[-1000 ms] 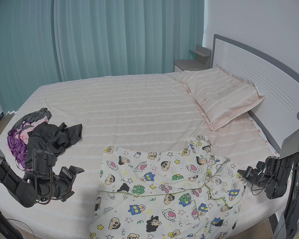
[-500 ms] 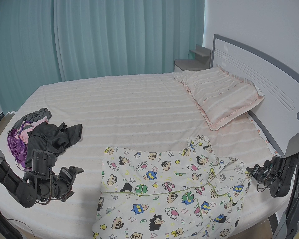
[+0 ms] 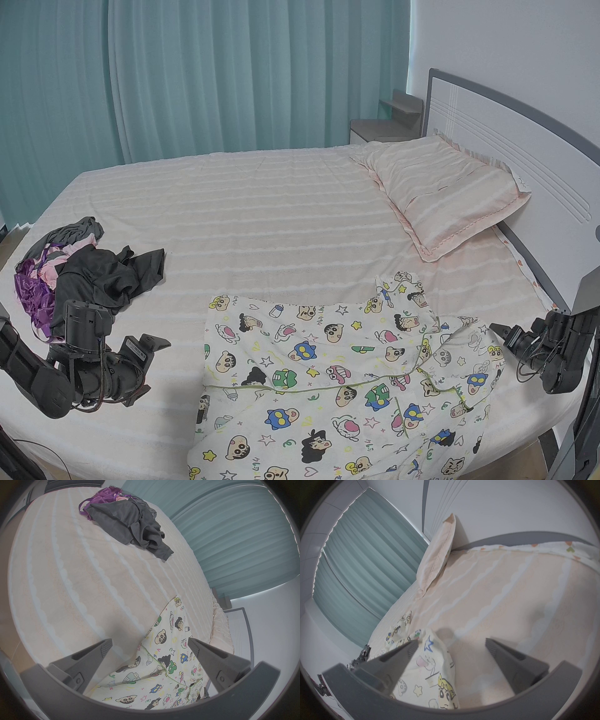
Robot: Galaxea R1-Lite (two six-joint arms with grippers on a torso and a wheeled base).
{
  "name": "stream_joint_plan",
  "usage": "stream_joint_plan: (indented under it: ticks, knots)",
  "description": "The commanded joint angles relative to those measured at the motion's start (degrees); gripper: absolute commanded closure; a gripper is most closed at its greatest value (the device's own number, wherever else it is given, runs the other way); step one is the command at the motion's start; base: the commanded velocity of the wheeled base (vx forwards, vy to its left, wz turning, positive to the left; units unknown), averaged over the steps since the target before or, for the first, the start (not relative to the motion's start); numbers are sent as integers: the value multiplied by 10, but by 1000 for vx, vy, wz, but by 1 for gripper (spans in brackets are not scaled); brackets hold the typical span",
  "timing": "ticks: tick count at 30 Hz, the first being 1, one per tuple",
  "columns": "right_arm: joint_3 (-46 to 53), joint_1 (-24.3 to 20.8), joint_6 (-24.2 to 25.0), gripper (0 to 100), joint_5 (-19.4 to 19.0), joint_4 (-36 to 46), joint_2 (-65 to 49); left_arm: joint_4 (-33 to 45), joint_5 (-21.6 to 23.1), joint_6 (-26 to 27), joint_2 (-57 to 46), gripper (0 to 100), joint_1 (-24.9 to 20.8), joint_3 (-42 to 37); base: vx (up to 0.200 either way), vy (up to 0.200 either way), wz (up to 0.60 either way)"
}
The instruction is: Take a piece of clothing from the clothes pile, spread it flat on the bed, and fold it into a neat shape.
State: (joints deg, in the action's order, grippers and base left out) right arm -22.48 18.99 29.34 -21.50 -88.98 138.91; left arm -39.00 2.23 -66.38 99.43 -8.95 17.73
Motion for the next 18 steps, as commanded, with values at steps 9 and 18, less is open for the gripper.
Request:
stream_joint_plan:
  ticks: [9, 18]
  knots:
    - [71, -41, 46, 0, 121, -8, -133, 1, 20, 5, 18, 0, -122, -12, 0, 0, 0]
    - [129, -124, 201, 0, 139, -8, -158, 1, 13, 6, 76, 0, -194, -20, 0, 0, 0]
